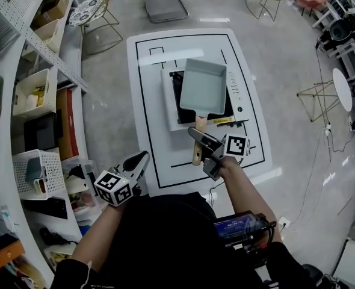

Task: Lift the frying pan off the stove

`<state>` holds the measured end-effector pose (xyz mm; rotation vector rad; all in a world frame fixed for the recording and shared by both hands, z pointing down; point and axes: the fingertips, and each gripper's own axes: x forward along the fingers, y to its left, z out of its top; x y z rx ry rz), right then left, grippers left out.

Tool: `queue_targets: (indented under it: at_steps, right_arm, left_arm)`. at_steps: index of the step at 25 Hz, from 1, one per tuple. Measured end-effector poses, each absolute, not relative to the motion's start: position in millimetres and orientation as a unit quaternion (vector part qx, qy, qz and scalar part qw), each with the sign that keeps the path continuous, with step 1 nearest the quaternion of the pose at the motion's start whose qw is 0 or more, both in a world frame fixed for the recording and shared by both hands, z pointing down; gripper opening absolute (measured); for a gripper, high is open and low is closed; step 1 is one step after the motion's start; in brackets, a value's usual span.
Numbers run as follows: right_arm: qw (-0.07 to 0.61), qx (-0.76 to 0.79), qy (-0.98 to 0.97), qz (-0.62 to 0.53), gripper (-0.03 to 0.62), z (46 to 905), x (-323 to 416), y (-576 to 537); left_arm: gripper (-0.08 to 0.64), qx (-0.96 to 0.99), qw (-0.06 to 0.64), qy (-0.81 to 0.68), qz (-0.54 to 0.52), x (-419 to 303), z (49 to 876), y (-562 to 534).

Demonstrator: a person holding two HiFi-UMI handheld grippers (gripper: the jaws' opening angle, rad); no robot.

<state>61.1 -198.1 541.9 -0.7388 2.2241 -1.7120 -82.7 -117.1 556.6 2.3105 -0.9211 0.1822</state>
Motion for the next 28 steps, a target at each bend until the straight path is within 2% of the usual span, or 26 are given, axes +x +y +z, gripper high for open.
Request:
queue_targets:
  at_steps: [3,8,28]
  right_arm:
    - [0.133,-0.228,0.780,-0.568,0.158,533.1,51.5,-200.4]
    - [0.100,-0.268,0.754,-0.591,0.156,550.4,60.2,-196.0]
    - [0.120,-0.277,0.761,-0.575,0.152,539.3,57.3,-190.6]
  left_arm:
    - [0.014,0.879,0.315,-0.351,0.068,-87.5,553.9,-116.3]
    - [0.014,0.877,0.316,-0.356,0.064,-89.6,552.1,-114.6]
    - [0.014,0.883,0.312,-0.347,0.062,-94.9,550.4,-104.7]
